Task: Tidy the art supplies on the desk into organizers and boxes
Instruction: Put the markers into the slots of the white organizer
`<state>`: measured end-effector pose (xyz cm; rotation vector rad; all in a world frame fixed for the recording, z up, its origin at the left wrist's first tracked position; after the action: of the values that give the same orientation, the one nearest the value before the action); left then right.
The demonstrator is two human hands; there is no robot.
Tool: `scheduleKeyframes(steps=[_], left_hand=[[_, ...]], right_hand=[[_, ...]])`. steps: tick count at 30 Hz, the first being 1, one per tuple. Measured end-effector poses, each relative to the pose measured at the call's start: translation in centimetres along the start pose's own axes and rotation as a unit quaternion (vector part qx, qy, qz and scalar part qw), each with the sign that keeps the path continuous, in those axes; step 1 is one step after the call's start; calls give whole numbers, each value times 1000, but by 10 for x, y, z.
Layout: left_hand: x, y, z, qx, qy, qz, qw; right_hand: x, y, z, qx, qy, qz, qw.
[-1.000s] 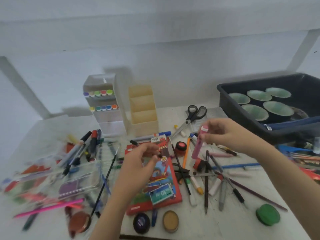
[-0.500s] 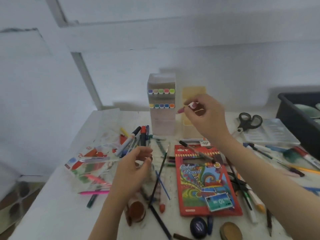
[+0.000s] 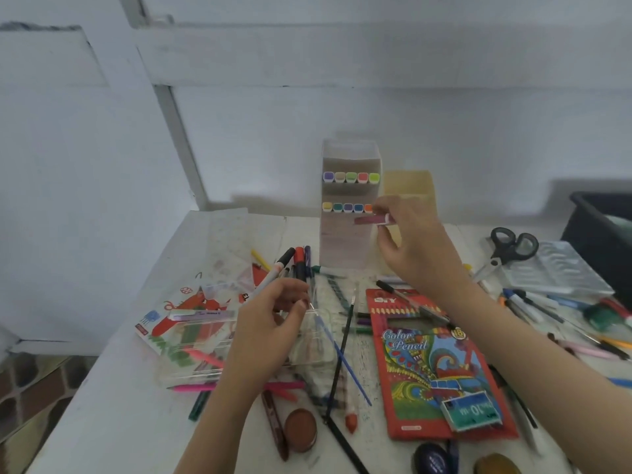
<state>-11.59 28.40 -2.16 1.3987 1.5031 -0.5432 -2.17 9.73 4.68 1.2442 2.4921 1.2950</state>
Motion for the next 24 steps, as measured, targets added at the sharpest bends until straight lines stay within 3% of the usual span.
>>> scheduleKeyframes(steps=[11, 24], left_hand=[[13, 1, -15, -39, -43, -22, 998], [21, 4, -28, -69, -53, -21, 996]], right_hand=[[4, -1, 30, 78, -149, -65, 984], [-16, -4, 56, 92, -148, -56, 983]])
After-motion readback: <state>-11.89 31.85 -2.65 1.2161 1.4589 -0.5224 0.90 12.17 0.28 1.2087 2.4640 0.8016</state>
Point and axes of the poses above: each hand's wrist, its own y-axis towards the middle knuckle, its own z-axis out of the palm, x = y × z, the point moved 5 cm from there along y, towards the middle knuckle, and after that the axes turned 2 degrees about -x, right-handed, at the moved point
